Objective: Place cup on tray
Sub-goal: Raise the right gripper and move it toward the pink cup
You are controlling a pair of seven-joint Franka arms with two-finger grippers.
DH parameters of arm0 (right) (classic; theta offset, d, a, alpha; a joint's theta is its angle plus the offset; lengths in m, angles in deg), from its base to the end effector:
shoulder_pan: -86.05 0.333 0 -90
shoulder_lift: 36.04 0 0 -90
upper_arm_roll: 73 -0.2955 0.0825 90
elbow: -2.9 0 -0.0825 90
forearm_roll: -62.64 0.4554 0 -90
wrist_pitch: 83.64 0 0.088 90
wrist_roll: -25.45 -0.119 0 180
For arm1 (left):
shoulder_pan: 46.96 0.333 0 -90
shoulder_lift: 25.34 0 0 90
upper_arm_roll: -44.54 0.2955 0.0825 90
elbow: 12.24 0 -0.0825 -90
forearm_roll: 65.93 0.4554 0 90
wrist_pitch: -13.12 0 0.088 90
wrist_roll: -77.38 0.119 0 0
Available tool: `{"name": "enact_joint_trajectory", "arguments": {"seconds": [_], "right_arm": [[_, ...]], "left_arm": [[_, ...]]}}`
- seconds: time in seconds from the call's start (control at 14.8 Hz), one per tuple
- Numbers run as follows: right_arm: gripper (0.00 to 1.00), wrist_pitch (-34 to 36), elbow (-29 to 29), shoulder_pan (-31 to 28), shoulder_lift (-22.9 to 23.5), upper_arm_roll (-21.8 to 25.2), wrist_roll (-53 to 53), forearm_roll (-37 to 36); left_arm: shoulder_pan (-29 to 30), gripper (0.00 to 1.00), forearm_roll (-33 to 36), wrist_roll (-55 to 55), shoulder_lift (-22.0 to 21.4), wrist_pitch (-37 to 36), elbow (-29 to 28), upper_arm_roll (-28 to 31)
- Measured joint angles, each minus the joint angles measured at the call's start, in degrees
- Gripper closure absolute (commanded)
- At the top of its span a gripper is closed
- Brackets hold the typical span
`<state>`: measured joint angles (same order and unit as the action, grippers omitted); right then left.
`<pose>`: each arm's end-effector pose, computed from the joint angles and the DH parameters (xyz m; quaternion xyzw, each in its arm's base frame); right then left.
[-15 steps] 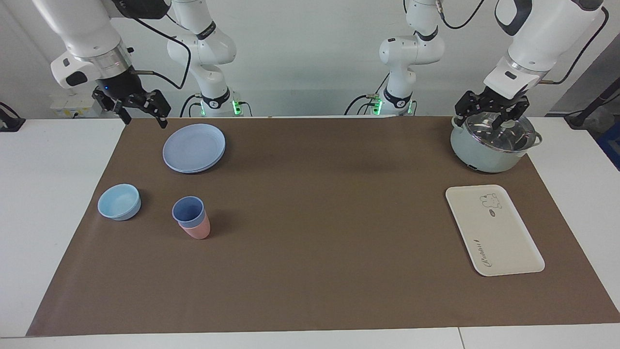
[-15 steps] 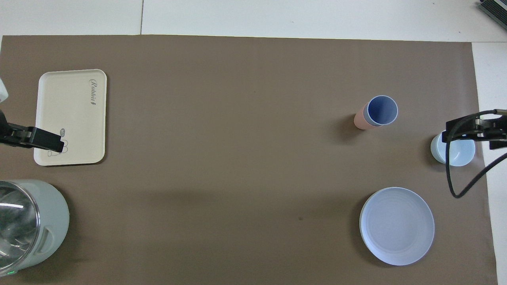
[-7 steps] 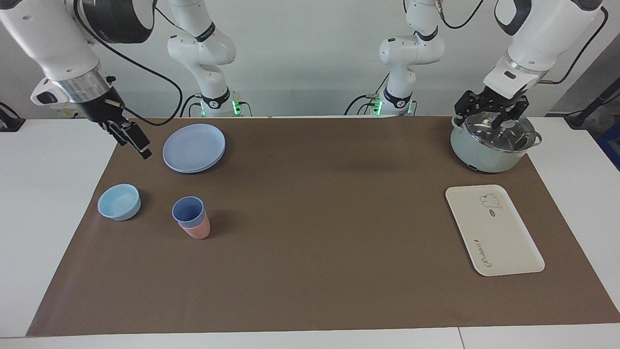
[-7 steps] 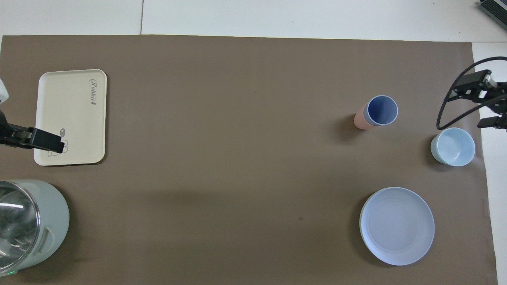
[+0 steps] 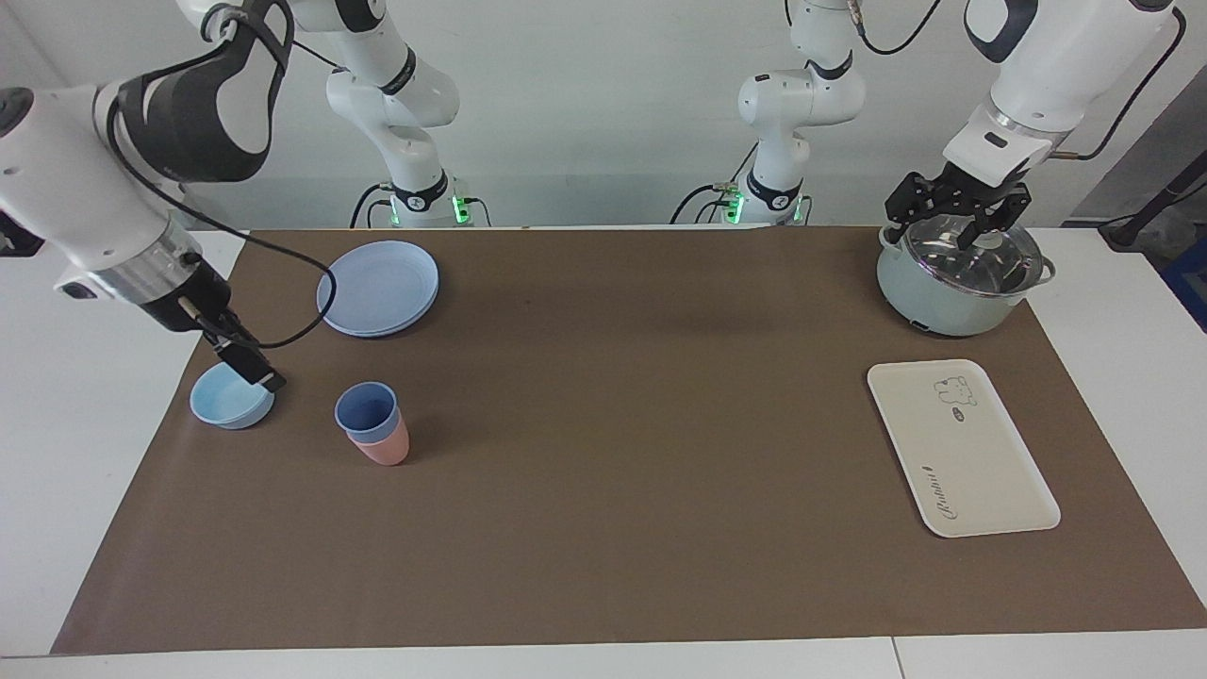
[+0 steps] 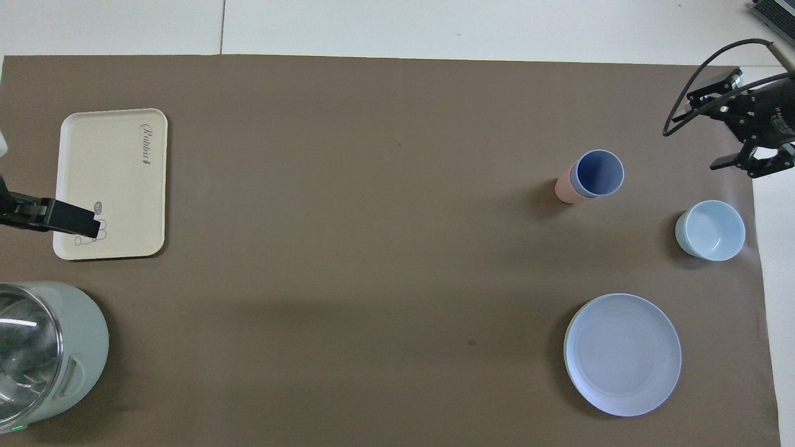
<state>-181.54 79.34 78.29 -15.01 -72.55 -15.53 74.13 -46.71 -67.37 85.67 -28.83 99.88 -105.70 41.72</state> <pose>0.7301 -0.0832 0.4855 -0.8994 0.4261 0.0240 0.0949 0.6002 -0.0308 0.5920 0.9950 -0.0949 -0.0275 0.0125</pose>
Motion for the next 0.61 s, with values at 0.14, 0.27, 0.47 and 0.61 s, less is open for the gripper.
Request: {"name": "enact_joint_trajectory", "arguments": {"seconds": [0.14, 0.27, 0.47, 0.61], "right_arm": [[0.03, 0.0, -3.7, -0.1, 4.9, -0.2, -2.0, 1.0], [0.03, -0.8, -5.3, -0.1, 8.4, -0.4, -3.4, 2.5], [0.03, -2.2, -5.9, -0.3, 12.8, -0.4, -4.7, 4.6], [0.03, -3.5, -5.9, -1.0, 15.3, -0.2, -4.8, 7.0]], "left_arm": [[0.0, 0.00, 0.0, 0.0, 0.0, 0.0, 0.0, 0.0], [0.0, 0.00, 0.0, 0.0, 0.0, 0.0, 0.0, 0.0], [0.0, 0.00, 0.0, -0.1, 0.0, 0.0, -0.1, 0.0], [0.0, 0.00, 0.0, -0.3, 0.0, 0.0, -0.1, 0.0]]}}
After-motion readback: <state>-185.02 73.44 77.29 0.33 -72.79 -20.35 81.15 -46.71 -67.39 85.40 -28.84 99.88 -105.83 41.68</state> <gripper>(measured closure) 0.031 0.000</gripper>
